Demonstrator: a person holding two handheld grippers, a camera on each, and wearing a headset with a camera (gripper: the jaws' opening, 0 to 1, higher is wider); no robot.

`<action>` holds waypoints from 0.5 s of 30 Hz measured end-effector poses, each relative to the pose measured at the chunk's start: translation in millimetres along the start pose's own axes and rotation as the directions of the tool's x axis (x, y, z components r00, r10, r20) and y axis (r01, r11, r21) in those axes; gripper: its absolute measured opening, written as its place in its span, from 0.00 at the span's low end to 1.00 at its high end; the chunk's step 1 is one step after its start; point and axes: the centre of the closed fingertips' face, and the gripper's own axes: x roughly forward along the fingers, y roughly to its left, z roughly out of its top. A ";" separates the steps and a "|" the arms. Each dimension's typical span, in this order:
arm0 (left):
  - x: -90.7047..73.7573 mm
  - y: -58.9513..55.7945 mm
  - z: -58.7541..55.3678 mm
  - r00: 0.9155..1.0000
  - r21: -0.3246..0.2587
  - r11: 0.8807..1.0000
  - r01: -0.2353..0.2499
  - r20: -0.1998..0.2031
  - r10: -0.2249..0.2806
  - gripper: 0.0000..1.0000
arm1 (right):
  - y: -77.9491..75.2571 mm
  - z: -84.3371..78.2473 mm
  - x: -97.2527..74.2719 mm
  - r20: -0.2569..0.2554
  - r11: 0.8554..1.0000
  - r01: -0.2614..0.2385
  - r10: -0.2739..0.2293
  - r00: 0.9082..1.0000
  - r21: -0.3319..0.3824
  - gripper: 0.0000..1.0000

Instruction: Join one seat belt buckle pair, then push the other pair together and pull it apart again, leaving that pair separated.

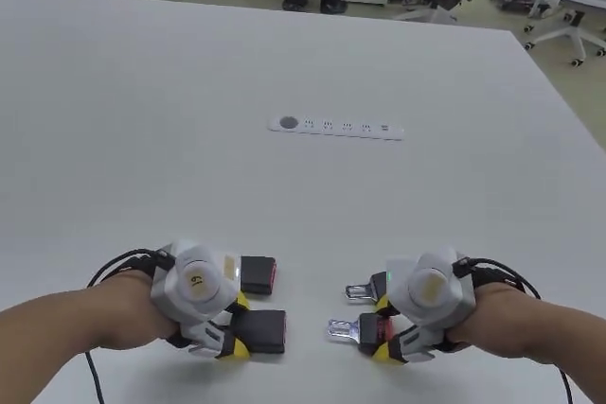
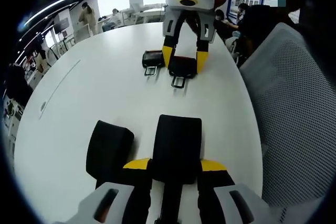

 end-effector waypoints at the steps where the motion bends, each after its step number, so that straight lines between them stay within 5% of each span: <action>1: 0.0 -0.5 0.4 1.000 0.004 1.000 0.000 -0.001 0.000 0.34 | -0.3 -0.6 0.5 -0.003 1.000 -0.003 0.003 1.000 -0.005 0.33; 15: -0.5 -1.9 0.9 1.000 0.010 1.000 -0.005 -0.017 0.005 0.34 | -0.1 -2.0 -0.5 -0.057 1.000 -0.013 0.011 0.998 -0.025 0.32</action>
